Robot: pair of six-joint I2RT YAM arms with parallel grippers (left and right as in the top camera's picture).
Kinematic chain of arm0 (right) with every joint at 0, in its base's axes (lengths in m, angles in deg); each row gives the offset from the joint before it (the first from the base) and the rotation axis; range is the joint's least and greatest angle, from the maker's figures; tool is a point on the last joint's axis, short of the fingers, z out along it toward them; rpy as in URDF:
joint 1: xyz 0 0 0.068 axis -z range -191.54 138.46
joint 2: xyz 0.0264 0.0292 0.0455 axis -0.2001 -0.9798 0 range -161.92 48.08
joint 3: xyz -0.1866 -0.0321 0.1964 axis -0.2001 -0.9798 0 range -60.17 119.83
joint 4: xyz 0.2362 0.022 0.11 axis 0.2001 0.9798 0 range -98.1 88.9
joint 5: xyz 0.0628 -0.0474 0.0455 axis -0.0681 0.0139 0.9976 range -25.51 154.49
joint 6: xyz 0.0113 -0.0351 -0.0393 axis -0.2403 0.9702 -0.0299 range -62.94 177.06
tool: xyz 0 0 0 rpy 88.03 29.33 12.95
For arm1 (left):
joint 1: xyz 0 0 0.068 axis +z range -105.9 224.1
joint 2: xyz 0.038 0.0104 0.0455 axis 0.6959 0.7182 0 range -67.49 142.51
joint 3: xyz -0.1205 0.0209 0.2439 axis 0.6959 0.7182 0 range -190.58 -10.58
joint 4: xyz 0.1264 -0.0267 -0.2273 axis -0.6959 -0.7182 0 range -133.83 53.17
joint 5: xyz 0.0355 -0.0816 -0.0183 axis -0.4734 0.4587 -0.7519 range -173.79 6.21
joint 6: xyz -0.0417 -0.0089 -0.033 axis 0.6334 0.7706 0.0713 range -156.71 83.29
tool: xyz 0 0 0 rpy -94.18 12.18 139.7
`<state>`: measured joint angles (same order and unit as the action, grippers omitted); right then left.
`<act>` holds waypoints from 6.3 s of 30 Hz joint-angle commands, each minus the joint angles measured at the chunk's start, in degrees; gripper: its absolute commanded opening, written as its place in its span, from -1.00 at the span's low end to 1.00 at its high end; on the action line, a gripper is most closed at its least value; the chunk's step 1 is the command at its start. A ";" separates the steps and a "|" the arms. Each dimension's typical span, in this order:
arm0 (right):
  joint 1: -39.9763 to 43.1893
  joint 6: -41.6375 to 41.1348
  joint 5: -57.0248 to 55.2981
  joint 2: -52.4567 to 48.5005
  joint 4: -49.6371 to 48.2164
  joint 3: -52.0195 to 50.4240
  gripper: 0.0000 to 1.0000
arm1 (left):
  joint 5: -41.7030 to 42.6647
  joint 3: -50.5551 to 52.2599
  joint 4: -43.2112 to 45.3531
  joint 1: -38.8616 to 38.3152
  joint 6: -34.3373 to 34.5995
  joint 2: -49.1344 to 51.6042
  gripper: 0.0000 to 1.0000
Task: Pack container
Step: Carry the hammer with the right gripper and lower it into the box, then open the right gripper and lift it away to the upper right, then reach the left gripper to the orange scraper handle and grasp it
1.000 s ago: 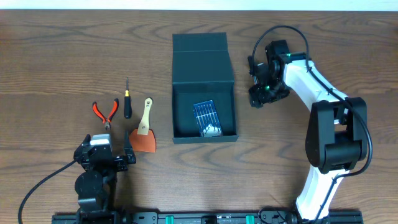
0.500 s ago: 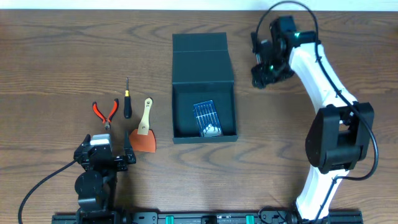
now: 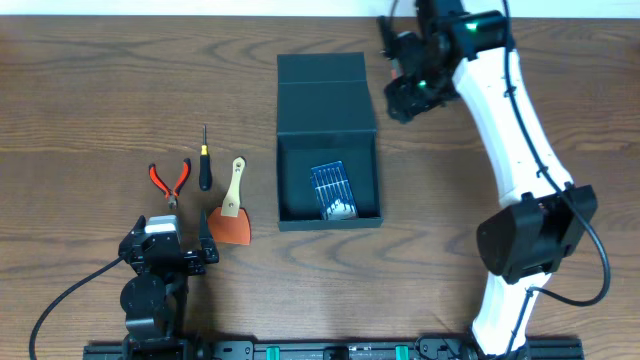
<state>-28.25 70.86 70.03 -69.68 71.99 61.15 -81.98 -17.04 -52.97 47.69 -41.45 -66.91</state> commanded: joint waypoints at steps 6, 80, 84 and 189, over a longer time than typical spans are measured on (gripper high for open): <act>-10.05 -0.92 0.31 -0.22 5.84 2.75 -0.26 | 0.59 1.36 -0.44 -0.13 0.07 -0.35 0.97; -14.86 -15.02 -9.09 -0.22 -0.02 0.90 0.98 | 0.59 1.36 -0.44 -0.13 0.07 -0.35 0.97; -6.58 -22.69 -19.50 -0.22 3.56 12.17 0.99 | 0.59 1.36 -0.44 -0.13 0.09 -0.35 0.97; 16.90 -27.50 -9.99 -0.22 7.17 17.59 0.99 | 2.64 -56.50 -21.20 -14.03 -0.83 103.14 0.98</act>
<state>-11.60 44.04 60.00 -70.46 79.14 78.11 -78.27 -72.67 -74.20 33.70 -42.71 35.27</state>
